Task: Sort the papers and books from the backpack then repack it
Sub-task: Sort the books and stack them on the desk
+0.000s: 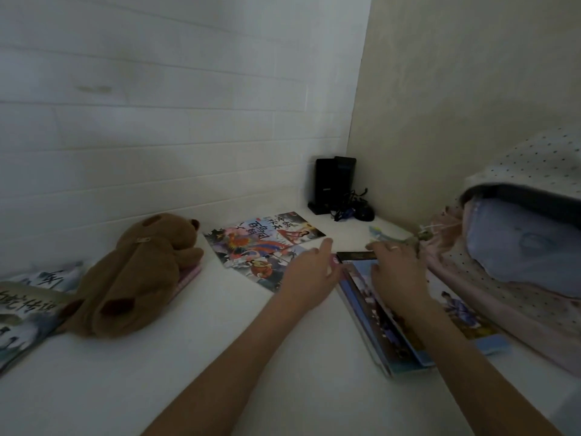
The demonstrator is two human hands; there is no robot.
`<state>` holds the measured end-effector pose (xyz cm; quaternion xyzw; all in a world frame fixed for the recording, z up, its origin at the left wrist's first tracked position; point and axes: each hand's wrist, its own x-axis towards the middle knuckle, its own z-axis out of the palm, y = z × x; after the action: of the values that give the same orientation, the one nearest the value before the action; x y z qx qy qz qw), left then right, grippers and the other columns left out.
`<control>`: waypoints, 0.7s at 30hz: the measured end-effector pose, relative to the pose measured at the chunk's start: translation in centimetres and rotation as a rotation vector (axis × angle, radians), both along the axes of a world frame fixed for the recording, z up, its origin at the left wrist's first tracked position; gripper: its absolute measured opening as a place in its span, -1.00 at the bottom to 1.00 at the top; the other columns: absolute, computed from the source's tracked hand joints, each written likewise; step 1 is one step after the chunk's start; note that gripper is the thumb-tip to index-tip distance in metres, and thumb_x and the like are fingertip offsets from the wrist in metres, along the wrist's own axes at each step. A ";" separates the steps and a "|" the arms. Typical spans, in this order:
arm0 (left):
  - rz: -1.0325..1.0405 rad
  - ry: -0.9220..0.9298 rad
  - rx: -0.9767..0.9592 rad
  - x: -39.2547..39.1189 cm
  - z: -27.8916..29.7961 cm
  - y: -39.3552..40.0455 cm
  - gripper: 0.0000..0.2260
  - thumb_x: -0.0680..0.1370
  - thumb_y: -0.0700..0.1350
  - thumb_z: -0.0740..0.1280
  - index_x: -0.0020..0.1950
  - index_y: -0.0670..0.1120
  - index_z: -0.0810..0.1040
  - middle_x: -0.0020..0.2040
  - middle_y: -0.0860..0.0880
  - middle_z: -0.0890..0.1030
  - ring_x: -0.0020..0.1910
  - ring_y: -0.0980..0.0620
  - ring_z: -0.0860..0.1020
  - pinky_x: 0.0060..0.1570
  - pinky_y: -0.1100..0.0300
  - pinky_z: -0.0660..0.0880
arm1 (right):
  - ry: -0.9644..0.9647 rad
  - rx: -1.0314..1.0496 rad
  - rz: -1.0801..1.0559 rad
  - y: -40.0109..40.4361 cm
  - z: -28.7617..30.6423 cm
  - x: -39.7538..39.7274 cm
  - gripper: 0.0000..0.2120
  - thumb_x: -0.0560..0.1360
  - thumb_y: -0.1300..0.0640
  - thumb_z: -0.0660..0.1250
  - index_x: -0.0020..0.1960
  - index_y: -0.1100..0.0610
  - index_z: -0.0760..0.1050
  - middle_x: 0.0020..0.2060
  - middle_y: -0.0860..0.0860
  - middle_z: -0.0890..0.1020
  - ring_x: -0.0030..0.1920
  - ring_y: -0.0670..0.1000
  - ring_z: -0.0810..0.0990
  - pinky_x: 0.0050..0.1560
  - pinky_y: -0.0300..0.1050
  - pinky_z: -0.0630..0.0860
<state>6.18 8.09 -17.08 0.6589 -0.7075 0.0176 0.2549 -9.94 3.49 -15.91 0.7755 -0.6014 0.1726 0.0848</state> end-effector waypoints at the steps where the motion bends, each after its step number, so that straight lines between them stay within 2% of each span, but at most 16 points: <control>1: 0.057 -0.051 0.054 2.1 -0.4 -0.4 -0.41 0.56 0.23 0.10 0.48 -0.08 0.16 0.32 -0.18 0.45 0.30 -0.17 0.41 0.25 -0.05 0.34 | -0.016 0.007 0.032 -0.1 0.1 1.5 -0.64 0.56 0.17 0.16 0.34 -0.04 0.36 0.32 0.01 0.45 0.37 0.09 0.33 0.41 0.22 0.15; 3: 0.201 -0.107 0.138 6.4 -1.5 -1.1 -0.32 0.50 0.35 0.08 0.47 -0.06 0.19 0.45 -0.15 0.29 0.45 -0.15 0.20 0.42 -0.19 0.04 | -0.093 0.012 0.124 -0.3 0.1 4.9 -0.65 0.56 0.15 0.17 0.33 -0.04 0.36 0.33 0.02 0.45 0.35 0.07 0.37 0.42 0.16 0.15; 5: 0.318 -0.056 0.140 10.5 -2.8 -1.5 -0.32 0.50 0.34 0.07 0.49 -0.05 0.16 0.51 -0.12 0.18 0.51 -0.15 0.05 0.45 -0.21 -0.09 | -0.141 0.035 0.223 -0.5 -0.2 8.7 -0.63 0.56 0.16 0.17 0.36 -0.02 0.35 0.35 0.07 0.43 0.33 0.10 0.39 0.42 0.12 0.19; 6: 0.370 -0.005 0.155 12.3 -3.3 -1.6 -0.31 0.51 0.32 0.08 0.52 -0.05 0.10 0.54 -0.12 0.11 0.52 -0.16 -0.02 0.45 -0.20 -0.11 | -0.140 0.063 0.243 -0.4 -0.6 10.6 -0.61 0.57 0.13 0.16 0.39 -0.01 0.31 0.39 0.10 0.39 0.36 0.12 0.36 0.44 0.11 0.17; 8: 0.446 0.124 0.247 14.9 -3.9 -1.7 -0.23 0.51 0.33 0.09 0.55 -0.09 -0.05 0.55 -0.19 -0.06 0.52 -0.21 -0.16 0.45 -0.15 -0.08 | -0.113 0.165 0.176 0.1 -2.1 14.1 -0.56 0.61 -0.02 0.09 0.47 -0.05 0.18 0.49 0.12 0.22 0.49 0.17 0.17 0.47 0.17 0.00; 10: 0.469 0.137 0.329 15.7 -4.1 -2.0 -0.21 0.51 0.34 0.07 0.55 -0.09 -0.09 0.53 -0.27 -0.14 0.51 -0.26 -0.20 0.45 -0.14 -0.04 | -0.092 0.283 0.061 0.2 -3.9 16.4 -0.51 0.60 -0.17 -0.02 0.50 -0.08 0.10 0.53 0.10 0.10 0.52 0.22 0.00 0.45 0.27 -0.12; 11: 0.473 0.113 0.340 15.6 -4.1 -2.1 -0.24 0.52 0.34 0.06 0.55 -0.08 -0.08 0.53 -0.28 -0.15 0.50 -0.29 -0.18 0.45 -0.15 -0.01 | -0.082 0.309 0.021 0.0 -4.6 17.1 -0.50 0.60 -0.20 -0.05 0.49 -0.06 0.13 0.52 0.11 0.13 0.51 0.24 0.00 0.45 0.29 -0.12; 13: 0.483 0.089 0.310 15.5 -4.2 -2.6 -0.29 0.53 0.32 0.05 0.54 -0.07 0.03 0.53 -0.29 -0.06 0.50 -0.31 -0.10 0.45 -0.13 0.02 | -0.100 0.272 0.006 -1.1 -4.9 17.8 -0.52 0.59 -0.17 -0.03 0.41 0.02 0.27 0.44 0.13 0.31 0.44 0.24 0.18 0.44 0.22 0.06; 15: 0.487 0.013 0.244 15.7 -4.4 -3.1 -0.38 0.55 0.29 0.04 0.47 -0.07 0.23 0.49 -0.27 0.17 0.47 -0.30 0.08 0.43 -0.08 0.07 | -0.197 0.207 0.031 -2.7 -4.3 18.0 -0.61 0.59 -0.10 0.03 0.29 0.08 0.37 0.27 0.14 0.50 0.28 0.21 0.41 0.30 0.09 0.31; 16: 0.489 -0.036 0.209 15.8 -4.3 -3.2 -0.45 0.56 0.27 0.03 0.39 -0.06 0.34 0.42 -0.25 0.32 0.42 -0.26 0.21 0.40 -0.04 0.15 | -0.258 0.185 0.032 -3.5 -4.1 18.1 -0.63 0.59 -0.07 0.05 0.28 0.09 0.36 0.23 0.15 0.53 0.23 0.19 0.45 0.24 0.06 0.36; 18: 0.479 -0.007 0.108 16.2 -3.7 -3.1 -0.57 0.59 0.20 0.05 0.24 -0.02 0.50 0.21 -0.14 0.55 0.22 -0.15 0.45 0.16 0.08 0.37 | -0.345 0.190 0.011 -4.5 -4.5 18.4 -0.57 0.57 -0.08 0.10 0.39 0.04 0.23 0.30 0.17 0.47 0.31 0.20 0.39 0.32 0.11 0.29; 21: 0.444 0.282 -0.157 16.8 -3.0 -2.9 -0.68 0.62 0.05 0.11 0.07 -0.06 0.60 -0.08 -0.11 0.65 -0.09 -0.13 0.59 -0.17 0.12 0.42 | -0.379 0.261 -0.020 -5.3 -5.3 19.3 -0.31 0.54 -0.16 0.14 0.53 -0.05 -0.13 0.46 0.19 0.26 0.48 0.24 0.13 0.45 0.22 -0.02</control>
<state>23.00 5.22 -20.06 0.7722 -0.4997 0.0360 0.3909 9.35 -1.82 -21.26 0.7275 -0.6315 0.2352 -0.1291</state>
